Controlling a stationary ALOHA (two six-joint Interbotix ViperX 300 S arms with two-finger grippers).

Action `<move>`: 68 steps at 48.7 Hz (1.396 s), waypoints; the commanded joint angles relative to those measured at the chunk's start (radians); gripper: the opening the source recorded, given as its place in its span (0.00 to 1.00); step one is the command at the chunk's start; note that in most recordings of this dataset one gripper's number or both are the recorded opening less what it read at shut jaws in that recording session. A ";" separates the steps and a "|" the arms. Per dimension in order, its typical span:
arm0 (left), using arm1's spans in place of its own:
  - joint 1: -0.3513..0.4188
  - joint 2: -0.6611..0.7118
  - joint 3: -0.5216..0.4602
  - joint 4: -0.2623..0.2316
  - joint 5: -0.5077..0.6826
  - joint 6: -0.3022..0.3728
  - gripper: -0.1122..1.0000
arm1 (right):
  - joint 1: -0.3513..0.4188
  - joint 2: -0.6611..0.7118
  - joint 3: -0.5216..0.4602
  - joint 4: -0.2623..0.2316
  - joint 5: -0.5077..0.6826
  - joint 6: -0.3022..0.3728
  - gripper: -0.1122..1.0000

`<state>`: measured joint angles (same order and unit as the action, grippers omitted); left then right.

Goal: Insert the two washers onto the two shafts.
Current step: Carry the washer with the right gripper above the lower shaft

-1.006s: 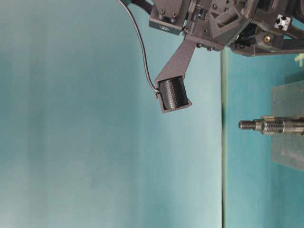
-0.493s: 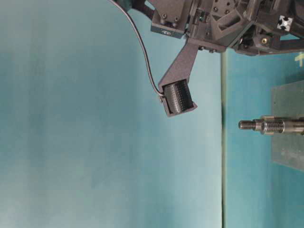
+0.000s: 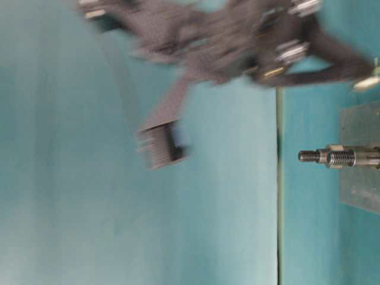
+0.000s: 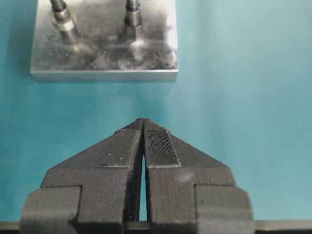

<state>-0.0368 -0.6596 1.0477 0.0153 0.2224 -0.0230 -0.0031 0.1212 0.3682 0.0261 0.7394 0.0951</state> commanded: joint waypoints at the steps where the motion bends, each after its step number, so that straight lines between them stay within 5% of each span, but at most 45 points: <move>1: -0.002 0.000 -0.025 0.003 -0.006 0.000 0.10 | 0.009 -0.031 -0.077 -0.011 0.023 0.000 0.40; 22: -0.002 -0.002 -0.021 0.002 -0.006 0.000 0.10 | 0.015 0.069 -0.219 -0.014 0.046 -0.054 0.40; 68: -0.002 -0.006 -0.012 0.003 -0.006 -0.002 0.10 | 0.018 0.149 -0.245 -0.003 0.067 -0.074 0.40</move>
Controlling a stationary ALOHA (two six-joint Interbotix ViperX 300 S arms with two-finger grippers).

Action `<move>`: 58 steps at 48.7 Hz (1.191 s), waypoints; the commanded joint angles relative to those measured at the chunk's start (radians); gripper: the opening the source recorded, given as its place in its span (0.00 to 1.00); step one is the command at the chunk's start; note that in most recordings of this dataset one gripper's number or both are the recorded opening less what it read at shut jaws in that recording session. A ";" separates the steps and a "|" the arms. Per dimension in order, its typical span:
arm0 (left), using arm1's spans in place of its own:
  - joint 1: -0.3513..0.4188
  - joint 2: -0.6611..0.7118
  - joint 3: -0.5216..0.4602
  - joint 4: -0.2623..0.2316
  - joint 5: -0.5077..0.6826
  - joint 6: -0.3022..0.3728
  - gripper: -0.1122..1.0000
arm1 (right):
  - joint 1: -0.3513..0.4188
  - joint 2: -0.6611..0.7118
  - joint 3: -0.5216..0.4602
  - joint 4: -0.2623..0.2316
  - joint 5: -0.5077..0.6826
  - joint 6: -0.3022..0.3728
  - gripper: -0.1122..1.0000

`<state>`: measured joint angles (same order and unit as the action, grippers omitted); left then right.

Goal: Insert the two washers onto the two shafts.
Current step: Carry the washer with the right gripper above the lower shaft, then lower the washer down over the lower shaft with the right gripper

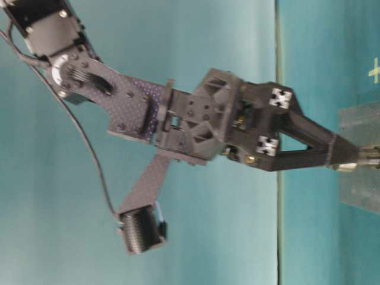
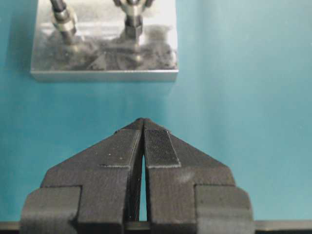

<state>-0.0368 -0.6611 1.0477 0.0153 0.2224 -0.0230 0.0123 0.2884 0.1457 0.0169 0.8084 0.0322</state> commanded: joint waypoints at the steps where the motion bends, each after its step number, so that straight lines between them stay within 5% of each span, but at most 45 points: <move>1: -0.002 -0.005 -0.014 0.002 -0.006 -0.002 0.10 | 0.005 -0.018 -0.023 0.008 -0.003 -0.011 0.40; 12: -0.002 -0.005 -0.018 0.003 -0.006 -0.002 0.10 | 0.003 -0.014 -0.026 0.009 0.000 0.000 0.41; 21: -0.002 -0.005 -0.021 0.003 -0.006 -0.002 0.10 | 0.003 0.003 -0.032 0.009 0.000 0.000 0.81; 34: -0.002 -0.006 -0.026 0.003 -0.006 -0.002 0.10 | 0.029 0.008 -0.058 0.075 0.000 -0.009 0.72; 58: -0.002 -0.006 -0.026 0.003 -0.006 -0.002 0.10 | -0.038 0.041 -0.058 0.037 0.008 -0.003 0.70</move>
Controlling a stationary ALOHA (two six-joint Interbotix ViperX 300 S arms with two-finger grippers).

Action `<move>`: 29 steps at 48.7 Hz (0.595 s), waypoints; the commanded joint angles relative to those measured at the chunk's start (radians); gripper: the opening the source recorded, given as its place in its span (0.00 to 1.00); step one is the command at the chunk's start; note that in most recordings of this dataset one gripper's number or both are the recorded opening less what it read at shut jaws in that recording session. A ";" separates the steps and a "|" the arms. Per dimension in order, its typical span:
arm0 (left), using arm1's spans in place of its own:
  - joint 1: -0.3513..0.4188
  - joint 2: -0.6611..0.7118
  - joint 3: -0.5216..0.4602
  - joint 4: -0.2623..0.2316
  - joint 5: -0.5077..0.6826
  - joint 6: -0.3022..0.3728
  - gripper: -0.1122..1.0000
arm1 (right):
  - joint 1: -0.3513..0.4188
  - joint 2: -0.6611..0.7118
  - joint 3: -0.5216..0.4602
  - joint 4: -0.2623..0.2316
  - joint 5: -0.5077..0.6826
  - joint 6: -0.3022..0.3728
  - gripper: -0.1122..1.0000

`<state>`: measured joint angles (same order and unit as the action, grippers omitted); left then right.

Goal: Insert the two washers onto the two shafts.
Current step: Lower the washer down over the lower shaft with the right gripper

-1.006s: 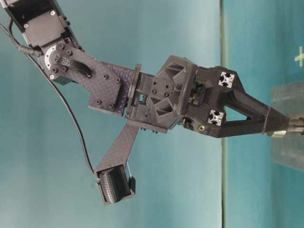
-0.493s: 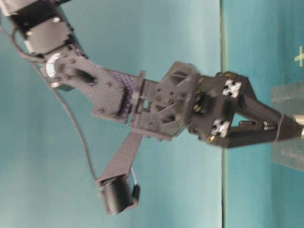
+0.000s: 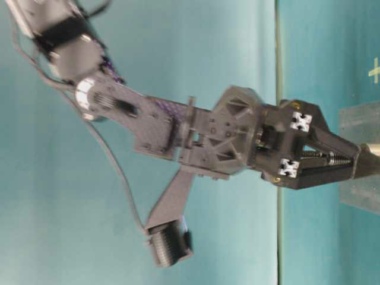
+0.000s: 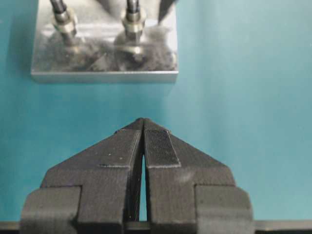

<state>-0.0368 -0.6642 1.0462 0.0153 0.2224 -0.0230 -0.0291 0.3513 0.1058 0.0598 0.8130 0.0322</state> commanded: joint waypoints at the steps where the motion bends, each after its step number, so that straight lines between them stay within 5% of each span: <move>1: -0.002 -0.003 -0.025 0.003 -0.006 -0.002 0.10 | 0.006 -0.021 -0.018 -0.006 0.006 -0.002 0.70; 16: -0.002 -0.003 -0.023 0.003 -0.005 -0.002 0.10 | 0.097 -0.037 -0.037 0.032 0.060 0.002 0.70; 29: -0.002 -0.003 -0.026 0.003 -0.006 0.000 0.10 | 0.069 -0.049 -0.041 0.029 0.074 0.015 0.70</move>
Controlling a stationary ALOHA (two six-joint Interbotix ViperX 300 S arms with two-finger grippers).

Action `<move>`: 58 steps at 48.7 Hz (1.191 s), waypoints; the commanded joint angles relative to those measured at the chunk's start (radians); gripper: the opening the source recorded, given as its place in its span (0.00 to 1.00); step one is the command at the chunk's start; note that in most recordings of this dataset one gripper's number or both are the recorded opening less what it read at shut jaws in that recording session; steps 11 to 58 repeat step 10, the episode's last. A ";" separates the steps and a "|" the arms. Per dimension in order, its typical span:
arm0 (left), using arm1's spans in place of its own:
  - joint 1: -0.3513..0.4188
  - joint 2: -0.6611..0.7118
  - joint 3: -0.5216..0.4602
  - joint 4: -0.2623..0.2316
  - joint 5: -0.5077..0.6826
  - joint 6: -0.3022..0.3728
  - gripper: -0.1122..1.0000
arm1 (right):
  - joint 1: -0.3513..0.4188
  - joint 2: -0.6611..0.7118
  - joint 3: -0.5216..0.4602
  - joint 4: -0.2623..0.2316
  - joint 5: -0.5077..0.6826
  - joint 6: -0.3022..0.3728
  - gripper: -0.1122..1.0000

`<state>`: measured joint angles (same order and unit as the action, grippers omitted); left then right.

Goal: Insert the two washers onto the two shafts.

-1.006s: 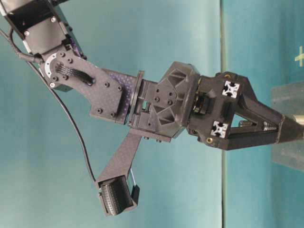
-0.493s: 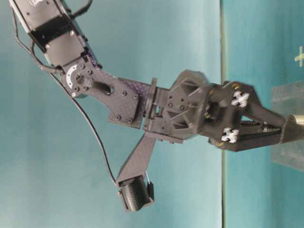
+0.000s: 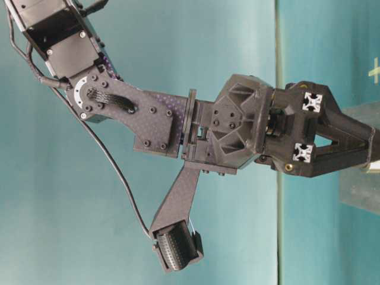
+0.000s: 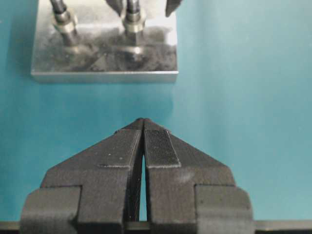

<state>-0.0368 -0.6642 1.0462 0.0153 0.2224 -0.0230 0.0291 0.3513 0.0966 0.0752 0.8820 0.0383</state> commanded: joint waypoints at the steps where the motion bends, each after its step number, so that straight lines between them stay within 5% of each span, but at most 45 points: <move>1: -0.002 -0.003 -0.026 0.002 -0.005 0.000 0.10 | 0.006 -0.054 -0.031 0.014 0.009 0.009 0.70; 58: -0.002 -0.006 -0.026 0.003 -0.005 0.000 0.10 | -0.021 -0.129 -0.008 -0.011 0.044 0.020 0.70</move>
